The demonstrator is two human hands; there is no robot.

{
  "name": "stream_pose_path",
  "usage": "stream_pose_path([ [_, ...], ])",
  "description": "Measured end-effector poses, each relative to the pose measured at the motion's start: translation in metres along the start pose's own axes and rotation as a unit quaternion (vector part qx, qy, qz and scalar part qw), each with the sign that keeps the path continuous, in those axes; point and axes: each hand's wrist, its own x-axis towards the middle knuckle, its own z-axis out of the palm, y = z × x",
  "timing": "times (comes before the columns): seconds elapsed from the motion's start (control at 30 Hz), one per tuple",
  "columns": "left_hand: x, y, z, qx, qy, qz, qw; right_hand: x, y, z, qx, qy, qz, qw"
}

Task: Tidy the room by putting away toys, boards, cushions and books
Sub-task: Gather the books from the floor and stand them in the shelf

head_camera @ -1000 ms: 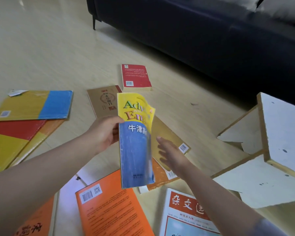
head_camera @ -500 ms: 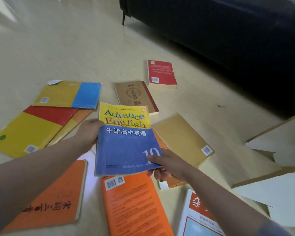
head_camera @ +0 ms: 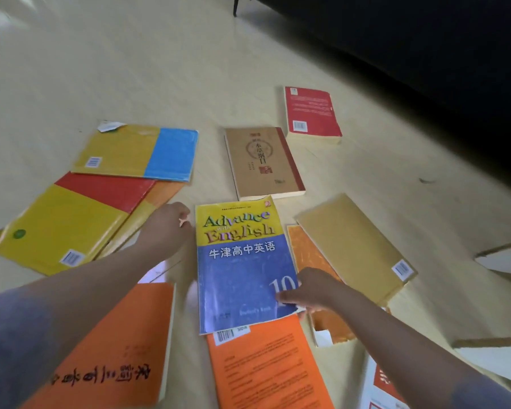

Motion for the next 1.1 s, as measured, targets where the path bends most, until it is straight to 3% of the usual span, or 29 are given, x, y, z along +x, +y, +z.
stream_pose_path([
  [0.07,0.017,-0.009,-0.004,0.02,0.015,0.024,0.999,0.008,-0.009,-0.009,-0.104,0.03,0.034,0.994],
  [0.13,0.029,-0.012,-0.004,0.026,0.028,0.049,0.998,0.017,-0.021,-0.018,-0.151,0.125,0.037,0.98],
  [0.2,0.041,-0.014,-0.002,0.041,0.035,0.069,0.996,0.028,-0.039,-0.023,-0.12,0.219,0.007,0.968],
  [0.27,0.052,-0.014,-0.002,0.071,0.041,0.088,0.993,0.037,-0.056,-0.022,-0.076,0.261,-0.047,0.961],
  [0.4,0.087,-0.023,-0.008,0.155,0.049,0.1,0.982,0.056,-0.084,-0.01,-0.01,0.261,-0.113,0.959],
  [0.63,0.131,-0.037,-0.001,0.268,-0.006,0.029,0.963,0.083,-0.1,-0.002,0.073,0.278,-0.169,0.943],
  [0.77,0.135,-0.044,0.005,0.291,0.054,0.11,0.949,0.091,-0.099,-0.002,0.102,0.279,-0.177,0.938],
  [0.87,0.134,-0.045,0.004,0.315,0.055,0.17,0.932,0.094,-0.097,-0.003,0.114,0.284,-0.178,0.935],
  [1.1,0.11,-0.029,-0.023,0.243,0.174,0.281,0.912,0.087,-0.095,-0.006,0.168,0.274,-0.171,0.931],
])
